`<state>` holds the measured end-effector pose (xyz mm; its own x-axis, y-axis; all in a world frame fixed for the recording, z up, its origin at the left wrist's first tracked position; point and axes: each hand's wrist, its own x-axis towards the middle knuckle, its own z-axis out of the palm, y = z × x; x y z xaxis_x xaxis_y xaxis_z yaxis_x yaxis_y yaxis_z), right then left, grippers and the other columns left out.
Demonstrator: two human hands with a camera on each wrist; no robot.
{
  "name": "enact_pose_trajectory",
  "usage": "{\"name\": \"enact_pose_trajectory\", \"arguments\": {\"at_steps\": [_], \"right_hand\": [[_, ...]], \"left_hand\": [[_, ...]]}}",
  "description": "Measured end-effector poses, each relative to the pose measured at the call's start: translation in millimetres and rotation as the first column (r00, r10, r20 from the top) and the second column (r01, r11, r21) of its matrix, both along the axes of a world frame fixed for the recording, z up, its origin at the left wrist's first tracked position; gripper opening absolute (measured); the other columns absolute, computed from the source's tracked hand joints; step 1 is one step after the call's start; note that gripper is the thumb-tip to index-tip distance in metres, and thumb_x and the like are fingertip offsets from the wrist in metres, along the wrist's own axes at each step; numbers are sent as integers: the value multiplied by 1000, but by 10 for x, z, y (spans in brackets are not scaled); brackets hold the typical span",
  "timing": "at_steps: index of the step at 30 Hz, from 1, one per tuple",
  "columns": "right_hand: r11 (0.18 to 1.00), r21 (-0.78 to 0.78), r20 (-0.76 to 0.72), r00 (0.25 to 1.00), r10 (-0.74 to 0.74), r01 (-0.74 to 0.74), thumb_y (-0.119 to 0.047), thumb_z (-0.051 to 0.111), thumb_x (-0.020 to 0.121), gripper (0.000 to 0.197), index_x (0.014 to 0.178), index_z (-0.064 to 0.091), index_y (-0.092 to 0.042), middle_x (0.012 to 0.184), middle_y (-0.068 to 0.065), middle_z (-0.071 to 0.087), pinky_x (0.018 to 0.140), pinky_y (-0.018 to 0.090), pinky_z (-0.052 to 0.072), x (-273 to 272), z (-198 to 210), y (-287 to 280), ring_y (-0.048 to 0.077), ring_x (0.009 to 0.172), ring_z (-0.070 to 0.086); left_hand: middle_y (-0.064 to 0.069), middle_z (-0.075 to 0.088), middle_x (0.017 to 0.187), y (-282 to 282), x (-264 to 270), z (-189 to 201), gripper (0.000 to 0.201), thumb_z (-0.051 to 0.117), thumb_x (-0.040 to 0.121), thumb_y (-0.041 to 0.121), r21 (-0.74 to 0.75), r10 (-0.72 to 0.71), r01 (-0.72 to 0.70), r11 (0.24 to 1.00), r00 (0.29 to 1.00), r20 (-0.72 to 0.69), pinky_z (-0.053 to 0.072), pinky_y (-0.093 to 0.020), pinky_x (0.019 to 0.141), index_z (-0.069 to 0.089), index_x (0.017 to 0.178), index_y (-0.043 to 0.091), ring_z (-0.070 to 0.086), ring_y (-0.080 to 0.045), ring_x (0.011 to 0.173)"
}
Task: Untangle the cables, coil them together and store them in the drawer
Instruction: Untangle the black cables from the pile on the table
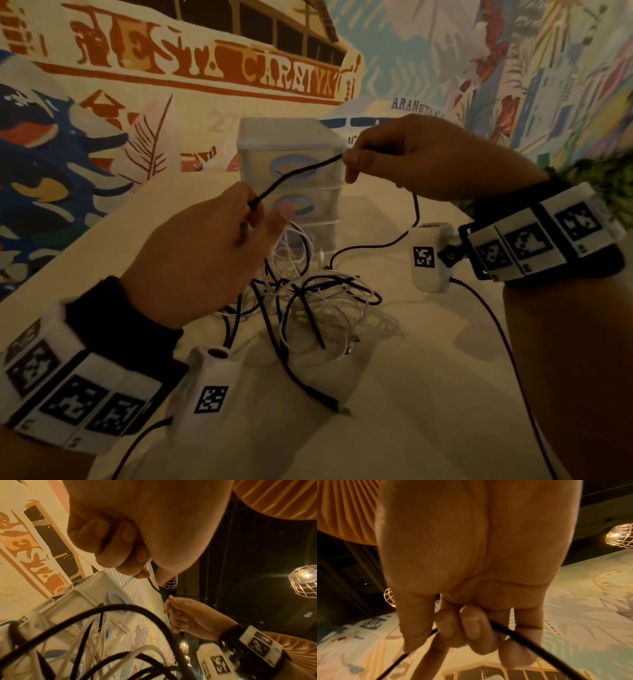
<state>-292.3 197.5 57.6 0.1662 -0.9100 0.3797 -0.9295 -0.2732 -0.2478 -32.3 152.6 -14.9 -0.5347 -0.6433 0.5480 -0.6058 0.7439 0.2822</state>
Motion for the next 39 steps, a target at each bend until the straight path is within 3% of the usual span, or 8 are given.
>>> {"name": "enact_pose_trajectory", "arguments": {"at_steps": [6,13,17,19,24,31,34,39], "right_hand": [[994,80,-169,984,-56,70,-46,56,99,17,111,66,-39,73,-10,60,61,13,38,-329,-156,279,-2,71,57],[970,-93,-150,960,-236,224,-32,72,89,48,130,47,-37,100,-17,51,71,18,45,-566,-495,674,-4,87,56],[924,-333,-75,972,-222,185,-37,69,84,25,92,46,-29,73,-14,45,56,18,34,-115,-530,935,1,62,45],[977,-154,-156,973,-173,149,-52,64,83,20,86,52,-35,72,-16,52,57,17,36,60,-557,933,0,61,50],[942,282,-399,915,-56,181,-62,58,90,44,129,55,-43,120,-16,55,78,19,37,32,-833,622,-1,89,49],[961,262,-217,976,-30,88,-60,48,95,28,96,67,-39,94,-22,67,70,10,44,95,-561,627,-7,88,60],[983,171,-59,996,-60,69,-62,42,93,34,85,61,-35,74,-16,68,60,21,44,118,-510,649,3,64,60],[995,102,29,999,-27,24,-51,47,99,26,87,63,-33,54,-16,52,52,16,38,283,-509,643,6,46,45]], "left_hand": [[-9,47,58,-114,70,70,43,28,105,42,-139,51,-68,988,992,-119,35,-32,52,45,76,14,47,-25,53],[-9,44,58,-100,67,77,45,28,106,42,-187,87,-112,976,987,-133,28,-26,48,44,76,13,44,-22,51],[-8,42,57,-70,61,86,45,29,107,40,-200,81,-107,974,987,-137,25,-28,48,43,74,13,41,-21,50],[-7,42,58,-83,65,85,44,30,107,39,-198,86,-114,973,986,-145,26,-34,48,43,75,13,42,-22,51],[-7,44,59,-105,70,68,45,29,107,42,-187,108,-135,973,983,-147,35,-39,52,45,76,13,43,-24,52],[-4,41,56,-143,100,58,44,29,106,42,-216,104,-128,968,987,-119,33,-38,49,43,73,17,40,-20,48],[-2,38,54,-135,91,57,43,30,105,44,-247,101,-118,962,992,-80,28,-34,47,39,71,20,37,-18,46],[4,40,54,-51,61,52,29,35,106,41,-269,45,-52,962,998,-33,36,-33,45,50,89,24,41,-13,45]]}}
